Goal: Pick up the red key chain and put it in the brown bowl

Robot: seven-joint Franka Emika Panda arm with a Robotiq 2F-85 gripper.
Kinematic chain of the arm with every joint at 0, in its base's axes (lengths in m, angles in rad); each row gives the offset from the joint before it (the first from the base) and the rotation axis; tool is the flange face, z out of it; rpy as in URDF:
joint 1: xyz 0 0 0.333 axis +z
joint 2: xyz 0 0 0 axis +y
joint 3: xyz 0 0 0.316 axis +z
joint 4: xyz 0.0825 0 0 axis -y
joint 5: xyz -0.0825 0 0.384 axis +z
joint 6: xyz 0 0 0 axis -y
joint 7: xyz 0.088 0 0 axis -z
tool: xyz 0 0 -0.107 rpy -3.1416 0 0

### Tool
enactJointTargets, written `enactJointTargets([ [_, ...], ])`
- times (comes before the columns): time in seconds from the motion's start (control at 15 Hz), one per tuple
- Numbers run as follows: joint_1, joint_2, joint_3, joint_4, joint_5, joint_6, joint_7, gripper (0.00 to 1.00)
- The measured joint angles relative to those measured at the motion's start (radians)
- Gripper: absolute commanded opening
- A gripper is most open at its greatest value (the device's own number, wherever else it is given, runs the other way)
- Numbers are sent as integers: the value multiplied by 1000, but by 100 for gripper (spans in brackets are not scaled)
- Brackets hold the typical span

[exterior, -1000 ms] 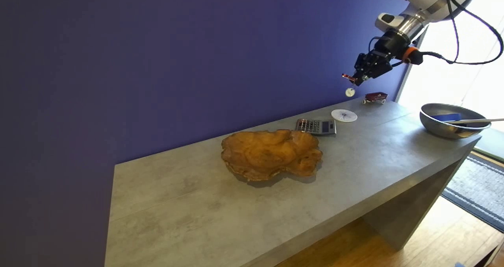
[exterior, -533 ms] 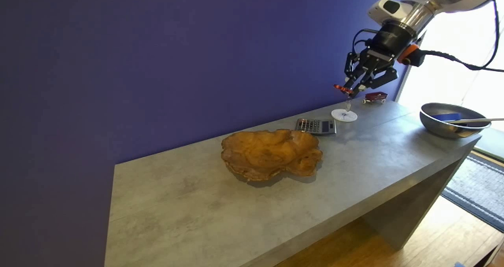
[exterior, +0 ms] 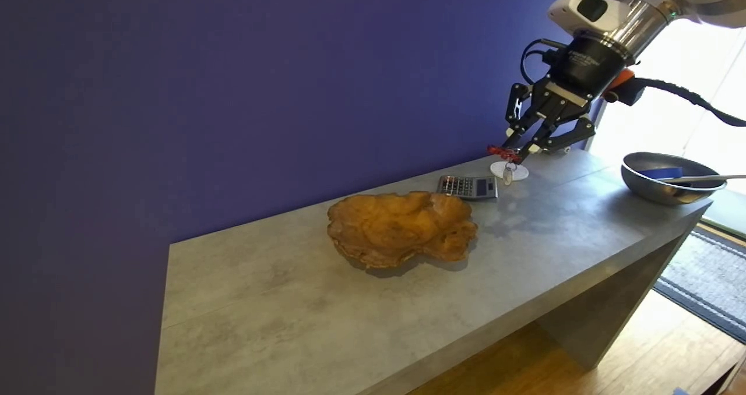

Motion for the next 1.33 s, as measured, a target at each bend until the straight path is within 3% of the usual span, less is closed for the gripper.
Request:
enactJointTargets([
  [0.2, 22, 38, 23, -1, -25, 117, 134, 6],
  [0.53, 149, 255, 36, 10, -216, 411, 541, 6],
  [0.73, 300, 382, -106, 60, -219, 511, 673, 6],
  [0.93, 450, 443, -271, 164, -172, 515, 731, 6],
  [1.0, 491, 447, -317, 195, -160, 514, 744, 13],
  [1.07, 533, 448, -362, 221, -151, 509, 753, 48],
  [1.13, 574, 450, -408, 244, -145, 501, 759, 49],
  [1.33, 689, 463, -531, 288, -145, 438, 777, 70],
])
